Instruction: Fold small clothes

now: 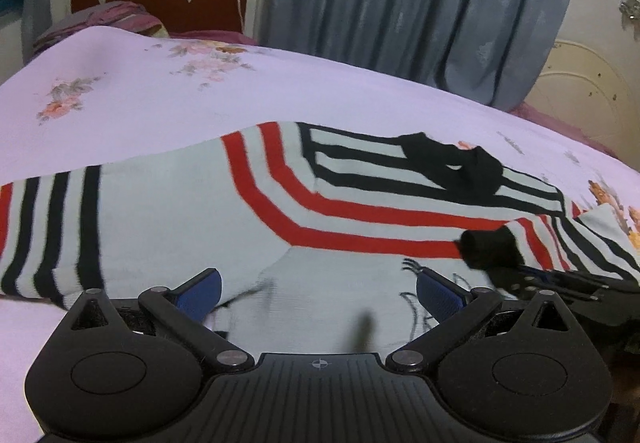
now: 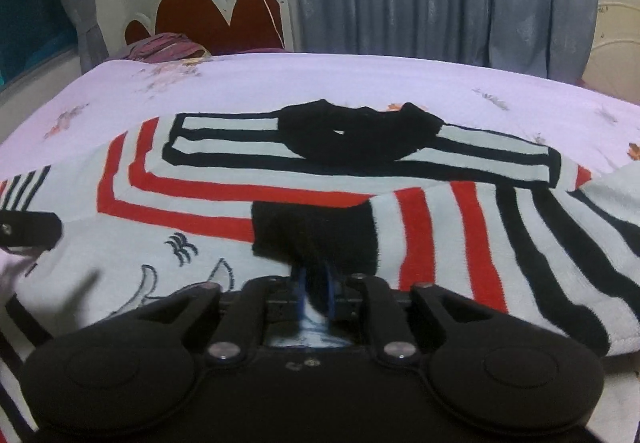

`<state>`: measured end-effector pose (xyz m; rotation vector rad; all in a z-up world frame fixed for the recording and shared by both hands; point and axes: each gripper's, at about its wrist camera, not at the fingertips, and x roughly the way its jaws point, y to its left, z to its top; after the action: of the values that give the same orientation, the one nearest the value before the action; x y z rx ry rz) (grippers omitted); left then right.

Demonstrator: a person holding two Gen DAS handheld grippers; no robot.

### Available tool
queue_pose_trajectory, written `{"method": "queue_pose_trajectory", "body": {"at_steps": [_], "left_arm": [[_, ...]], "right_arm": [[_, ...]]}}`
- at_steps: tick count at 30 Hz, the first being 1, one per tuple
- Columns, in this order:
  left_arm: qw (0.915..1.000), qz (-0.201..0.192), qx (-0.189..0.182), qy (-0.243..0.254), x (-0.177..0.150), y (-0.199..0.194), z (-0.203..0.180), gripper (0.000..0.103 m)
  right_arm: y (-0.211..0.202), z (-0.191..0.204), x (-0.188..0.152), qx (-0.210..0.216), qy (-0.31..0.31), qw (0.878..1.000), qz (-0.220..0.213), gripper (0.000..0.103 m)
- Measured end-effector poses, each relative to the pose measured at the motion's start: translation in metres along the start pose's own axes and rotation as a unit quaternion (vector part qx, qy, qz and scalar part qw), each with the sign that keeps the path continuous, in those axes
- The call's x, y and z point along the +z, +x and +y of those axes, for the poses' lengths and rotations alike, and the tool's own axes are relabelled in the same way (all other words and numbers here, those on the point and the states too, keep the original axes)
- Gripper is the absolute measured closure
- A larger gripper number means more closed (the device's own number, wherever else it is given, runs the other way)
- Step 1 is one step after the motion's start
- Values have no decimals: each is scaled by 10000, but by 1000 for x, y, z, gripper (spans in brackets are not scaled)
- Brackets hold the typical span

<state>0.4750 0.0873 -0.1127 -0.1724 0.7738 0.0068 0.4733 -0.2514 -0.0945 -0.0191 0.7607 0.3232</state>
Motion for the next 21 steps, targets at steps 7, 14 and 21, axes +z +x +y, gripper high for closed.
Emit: {"method": "queue_pose_trajectory", "body": {"at_steps": [7, 14, 21], "left_arm": [[9976, -36, -667, -183, 7, 6, -29, 1], [9878, 598, -1371, -442, 7, 51, -75, 38], [9850, 751, -1425, -626, 10, 85, -99, 48]], "right_arm": [[-38, -3, -5, 301, 79, 9991, -278, 79], [-87, -56, -10, -571, 636, 9938, -715, 79], [-126, -124, -24, -1685, 1674, 9646, -1148, 81]]}}
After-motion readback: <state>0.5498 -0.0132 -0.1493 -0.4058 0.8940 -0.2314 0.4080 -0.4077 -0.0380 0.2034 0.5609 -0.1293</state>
